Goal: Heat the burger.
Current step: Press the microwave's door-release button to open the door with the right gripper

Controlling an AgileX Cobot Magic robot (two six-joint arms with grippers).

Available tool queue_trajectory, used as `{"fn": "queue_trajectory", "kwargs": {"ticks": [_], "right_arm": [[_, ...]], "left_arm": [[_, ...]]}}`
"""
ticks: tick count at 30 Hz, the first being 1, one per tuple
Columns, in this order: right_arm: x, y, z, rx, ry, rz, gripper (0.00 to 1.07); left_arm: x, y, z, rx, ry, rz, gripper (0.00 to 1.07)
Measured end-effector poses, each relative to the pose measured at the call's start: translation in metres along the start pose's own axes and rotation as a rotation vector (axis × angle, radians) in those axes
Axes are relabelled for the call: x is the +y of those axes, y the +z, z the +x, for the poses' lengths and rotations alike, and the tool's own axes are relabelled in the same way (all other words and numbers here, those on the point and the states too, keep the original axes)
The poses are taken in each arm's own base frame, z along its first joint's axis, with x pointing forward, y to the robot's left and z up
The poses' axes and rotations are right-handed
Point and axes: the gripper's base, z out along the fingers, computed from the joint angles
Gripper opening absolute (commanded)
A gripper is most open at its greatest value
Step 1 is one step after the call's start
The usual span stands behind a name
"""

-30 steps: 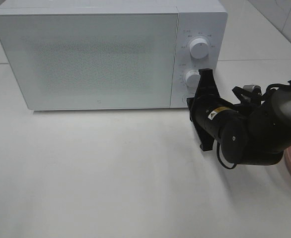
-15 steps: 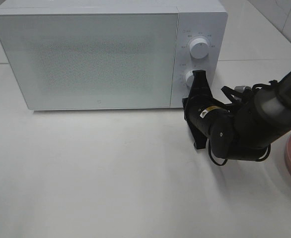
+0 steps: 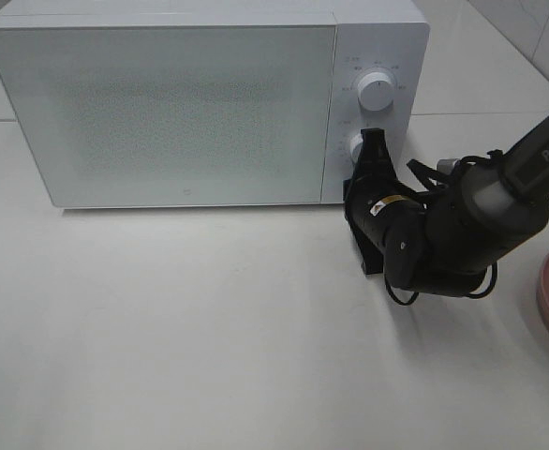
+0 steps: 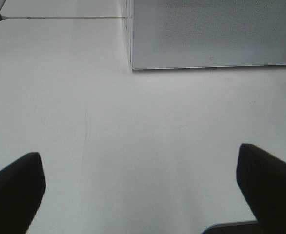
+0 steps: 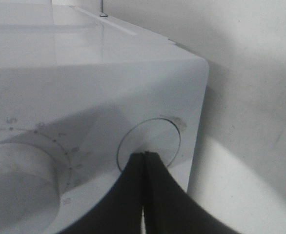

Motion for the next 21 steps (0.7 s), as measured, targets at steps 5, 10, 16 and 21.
{"fn": "queue_trajectory", "kwargs": {"ticks": [5, 10, 16, 21], "right_arm": [[-0.003, 0.003, 0.0, -0.018, 0.008, 0.015, 0.0], [-0.002, 0.006, 0.0, -0.039, 0.024, 0.006, 0.0], [-0.001, 0.009, 0.001, -0.056, 0.02, 0.004, 0.0], [0.0, 0.011, 0.004, -0.078, 0.043, 0.004, 0.0]], "left_arm": [[0.0, 0.0, 0.0, 0.0, 0.0, 0.0, 1.0], [0.0, 0.0, 0.0, 0.0, 0.0, 0.0, 1.0], [0.0, 0.0, 0.0, 0.0, 0.0, 0.0, 1.0], [0.0, 0.0, 0.0, 0.0, 0.0, 0.0, 1.0]]}}
